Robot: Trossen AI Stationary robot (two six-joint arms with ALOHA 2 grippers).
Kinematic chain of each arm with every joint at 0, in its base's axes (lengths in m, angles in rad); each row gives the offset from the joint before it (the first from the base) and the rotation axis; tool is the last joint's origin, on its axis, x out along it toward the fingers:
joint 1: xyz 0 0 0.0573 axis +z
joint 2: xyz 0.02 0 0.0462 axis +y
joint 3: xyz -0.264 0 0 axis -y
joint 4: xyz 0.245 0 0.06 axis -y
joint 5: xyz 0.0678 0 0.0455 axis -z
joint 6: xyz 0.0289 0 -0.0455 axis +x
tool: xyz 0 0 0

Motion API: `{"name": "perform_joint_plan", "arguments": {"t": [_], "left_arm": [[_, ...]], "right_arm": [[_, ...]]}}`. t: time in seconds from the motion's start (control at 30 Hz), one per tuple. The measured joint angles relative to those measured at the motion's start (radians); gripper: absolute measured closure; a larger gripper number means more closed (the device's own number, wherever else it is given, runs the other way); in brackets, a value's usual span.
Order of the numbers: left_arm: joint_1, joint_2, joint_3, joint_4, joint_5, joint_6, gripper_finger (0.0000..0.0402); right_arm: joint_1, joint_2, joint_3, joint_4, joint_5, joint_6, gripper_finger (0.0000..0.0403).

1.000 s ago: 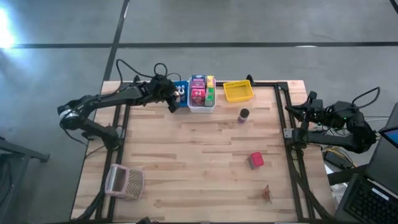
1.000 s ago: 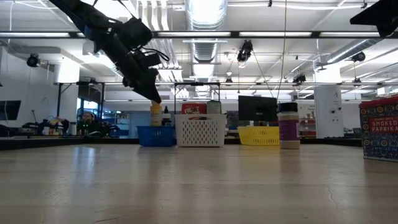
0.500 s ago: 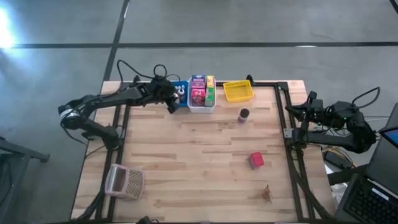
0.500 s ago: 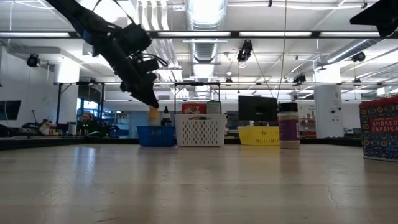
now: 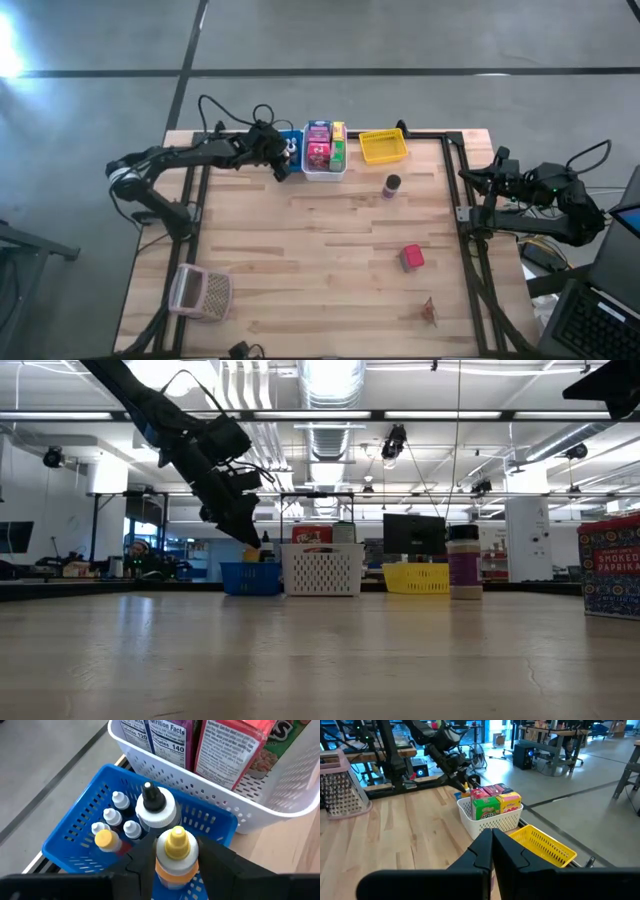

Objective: Pick & Place Kitchen Items
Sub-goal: Put the large yellow food coloring bottle into the blue bin

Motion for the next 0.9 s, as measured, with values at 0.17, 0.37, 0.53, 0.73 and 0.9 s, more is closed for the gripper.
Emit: {"name": "perform_joint_plan", "arguments": {"t": [0.17, 0.37, 0.53, 0.73, 0.9], "left_arm": [[0.002, -0.009, -0.002, -0.011, 0.0, -0.004, 0.026], [0.002, -0.022, -0.007, -0.038, 0.004, -0.008, 0.0245], [0.002, -0.022, -0.007, -0.03, 0.003, 0.013, 0.0242], [0.005, -0.024, 0.003, -0.027, 0.02, 0.023, 0.0206], [0.006, -0.024, 0.017, -0.055, 0.022, 0.04, 0.0164]], "right_arm": [[0.0, 0.0, 0.0, 0.0, 0.0, 0.0, 0.0394], [0.0, 0.0, 0.0, 0.0, 0.0, 0.0, 0.0394], [0.0, 0.0, 0.0, 0.0, 0.0, 0.0, 0.0394], [0.0, 0.0, 0.0, 0.0, 0.0, 0.0, 0.0394], [0.0, 0.0, 0.0, 0.0, 0.0, 0.0, 0.0394]]}}
